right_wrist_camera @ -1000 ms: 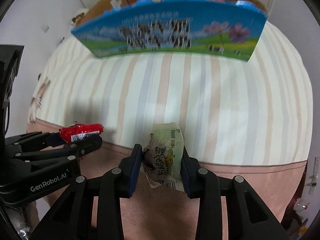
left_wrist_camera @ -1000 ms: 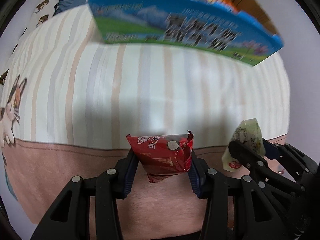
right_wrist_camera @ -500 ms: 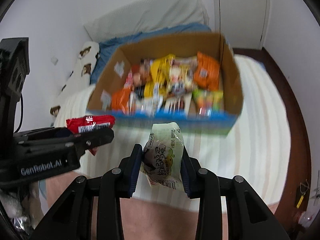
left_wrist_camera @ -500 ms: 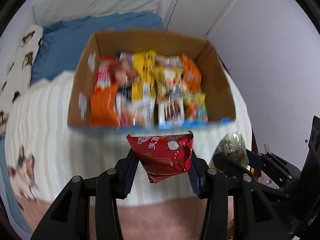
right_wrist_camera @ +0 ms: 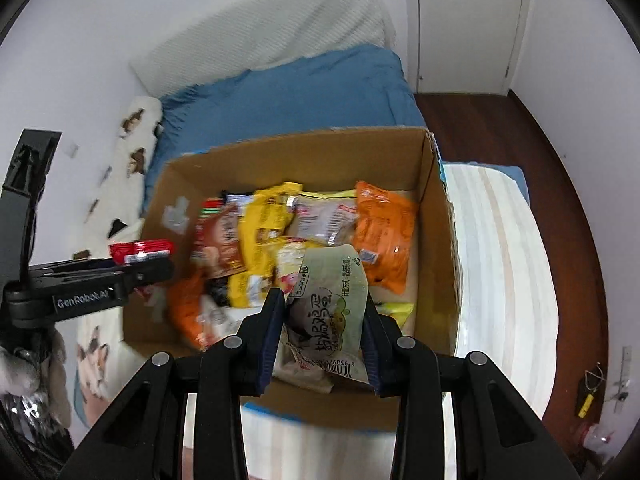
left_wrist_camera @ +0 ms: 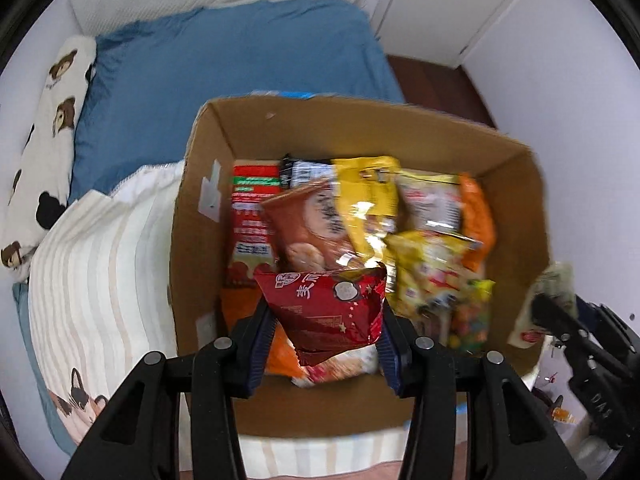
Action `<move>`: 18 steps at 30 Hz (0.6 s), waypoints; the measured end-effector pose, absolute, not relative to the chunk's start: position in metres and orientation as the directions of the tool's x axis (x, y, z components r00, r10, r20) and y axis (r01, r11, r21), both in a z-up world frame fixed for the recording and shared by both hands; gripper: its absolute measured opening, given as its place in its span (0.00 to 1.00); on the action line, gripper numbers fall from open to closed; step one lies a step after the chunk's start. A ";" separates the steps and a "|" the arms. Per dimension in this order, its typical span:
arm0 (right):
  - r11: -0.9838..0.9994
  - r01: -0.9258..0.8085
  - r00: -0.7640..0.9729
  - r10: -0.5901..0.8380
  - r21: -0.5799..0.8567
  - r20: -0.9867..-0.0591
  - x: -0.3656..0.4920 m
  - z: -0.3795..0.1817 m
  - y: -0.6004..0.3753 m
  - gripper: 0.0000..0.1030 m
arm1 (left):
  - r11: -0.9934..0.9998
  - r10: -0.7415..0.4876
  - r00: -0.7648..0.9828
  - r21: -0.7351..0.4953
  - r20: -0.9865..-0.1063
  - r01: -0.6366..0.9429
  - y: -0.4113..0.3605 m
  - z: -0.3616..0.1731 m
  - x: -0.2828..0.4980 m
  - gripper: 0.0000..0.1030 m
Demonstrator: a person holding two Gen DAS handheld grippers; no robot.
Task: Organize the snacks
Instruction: 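Lower both packets into the box and open both tools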
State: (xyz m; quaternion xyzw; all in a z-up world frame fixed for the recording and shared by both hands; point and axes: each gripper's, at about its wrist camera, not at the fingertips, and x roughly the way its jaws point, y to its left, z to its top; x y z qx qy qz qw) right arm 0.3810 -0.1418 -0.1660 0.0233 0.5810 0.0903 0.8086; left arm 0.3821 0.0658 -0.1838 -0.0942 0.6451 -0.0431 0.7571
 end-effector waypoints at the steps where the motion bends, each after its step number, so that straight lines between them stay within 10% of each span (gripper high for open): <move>1: 0.984 -0.114 0.296 0.162 0.134 -0.941 0.387 -0.173 -0.142 0.37 | 0.979 -0.183 0.146 -0.194 -0.972 -0.067 0.069 -0.193 0.388 0.42; 9: 0.991 -0.039 0.149 0.129 0.125 -0.980 0.423 -0.225 -0.149 0.50 | 0.972 -0.203 0.030 -0.205 -0.979 -0.119 0.081 -0.233 0.410 0.48; 11: 0.993 -0.030 0.146 0.117 0.114 -0.982 0.425 -0.227 -0.149 0.86 | 0.975 -0.188 0.023 -0.190 -0.982 -0.116 0.081 -0.236 0.412 0.74; 13: 0.993 -0.033 0.132 0.115 0.112 -0.985 0.426 -0.228 -0.148 0.89 | 0.976 -0.183 0.036 -0.186 -0.982 -0.113 0.080 -0.235 0.415 0.95; 18: 0.993 -0.040 0.111 0.111 0.107 -0.988 0.422 -0.228 -0.145 0.92 | 0.975 -0.190 0.051 -0.194 -0.981 -0.111 0.078 -0.230 0.412 0.95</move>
